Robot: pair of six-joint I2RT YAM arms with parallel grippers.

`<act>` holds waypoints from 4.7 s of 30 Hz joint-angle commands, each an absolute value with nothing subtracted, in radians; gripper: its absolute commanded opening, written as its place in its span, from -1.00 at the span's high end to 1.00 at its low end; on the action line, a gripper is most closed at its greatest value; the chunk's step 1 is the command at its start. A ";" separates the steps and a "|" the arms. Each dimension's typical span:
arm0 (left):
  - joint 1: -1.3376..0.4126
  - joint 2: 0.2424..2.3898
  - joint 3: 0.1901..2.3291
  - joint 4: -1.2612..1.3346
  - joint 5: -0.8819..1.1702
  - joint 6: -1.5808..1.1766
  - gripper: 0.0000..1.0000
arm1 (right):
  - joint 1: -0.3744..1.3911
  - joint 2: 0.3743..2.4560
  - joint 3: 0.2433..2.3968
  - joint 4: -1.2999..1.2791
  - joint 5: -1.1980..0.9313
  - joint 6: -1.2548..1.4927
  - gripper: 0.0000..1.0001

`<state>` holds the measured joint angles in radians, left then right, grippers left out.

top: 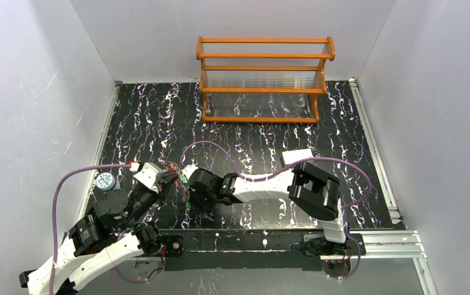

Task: Put the keys on the keyring

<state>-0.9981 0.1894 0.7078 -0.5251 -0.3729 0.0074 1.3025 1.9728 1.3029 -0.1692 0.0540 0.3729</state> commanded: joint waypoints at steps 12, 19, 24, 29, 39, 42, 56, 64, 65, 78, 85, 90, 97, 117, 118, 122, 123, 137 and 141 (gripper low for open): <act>-1.002 0.198 0.705 -0.502 -0.354 0.023 1.00 | 1.372 1.927 1.274 -0.321 0.251 0.344 0.27; -1.002 0.230 0.707 -0.502 -0.358 0.022 1.00 | 1.365 1.887 1.214 -0.329 0.280 0.336 0.55; -1.002 0.253 0.693 -0.485 -0.353 0.011 1.00 | 1.308 1.843 1.135 -0.313 0.273 0.343 0.55; -1.002 0.278 0.655 -0.434 -0.332 0.008 1.00 | 1.172 1.755 1.042 -0.288 0.193 0.355 0.55; -1.002 0.427 0.573 -0.262 -0.270 0.032 1.00 | 0.971 1.634 0.957 -0.266 0.036 0.331 0.11; -1.002 0.482 0.546 -0.219 -0.239 0.060 1.00 | 0.937 1.578 0.939 -0.249 -0.028 0.324 0.02; -1.002 0.580 0.493 -0.159 -0.160 0.171 1.00 | 0.846 1.573 0.895 -0.227 -0.246 0.407 0.17; -1.003 0.588 0.527 -0.217 -0.148 0.185 1.00 | 0.848 1.626 0.897 -0.246 -0.237 0.466 -0.01; -1.002 0.590 0.535 -0.227 -0.140 0.194 1.00 | 0.848 1.633 0.899 -0.248 -0.232 0.470 -0.01; -1.002 0.665 0.560 -0.296 -0.050 0.248 1.00 | 0.861 1.694 0.950 -0.226 -0.113 0.442 0.27; -1.003 0.650 0.559 -0.295 -0.057 0.255 1.00 | 0.884 1.736 0.992 -0.235 -0.113 0.396 0.26; -1.002 0.645 0.557 -0.296 -0.062 0.253 1.00 | 0.916 1.744 1.014 -0.261 -0.080 0.367 0.21; -1.002 0.653 0.558 -0.296 -0.065 0.253 1.00 | 0.974 1.738 1.026 -0.321 0.083 0.333 0.24; -1.002 0.485 0.559 -0.303 -0.190 0.248 1.00 | 0.966 1.644 1.021 -0.326 0.049 0.318 0.06; -1.002 0.479 0.558 -0.302 -0.188 0.248 1.00 | 0.957 1.639 1.017 -0.321 0.032 0.321 0.06; -1.002 0.478 0.557 -0.296 -0.176 0.249 1.00 | 0.908 1.615 0.997 -0.297 -0.058 0.329 0.08; -1.002 0.482 0.558 -0.296 -0.173 0.250 1.00 | 0.898 1.609 0.995 -0.293 -0.070 0.329 0.08; -1.002 0.546 0.565 -0.304 -0.148 0.254 1.00 | 0.896 1.617 0.989 -0.341 -0.024 0.290 0.15; -1.002 0.547 0.564 -0.304 -0.148 0.254 1.00 | 0.936 1.650 1.000 -0.367 0.076 0.293 0.11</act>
<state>-0.9981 0.5510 0.5236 -0.3180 -0.1555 0.2436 0.8986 1.6268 0.9981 -0.3325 -0.0185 0.3035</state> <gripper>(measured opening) 0.012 0.438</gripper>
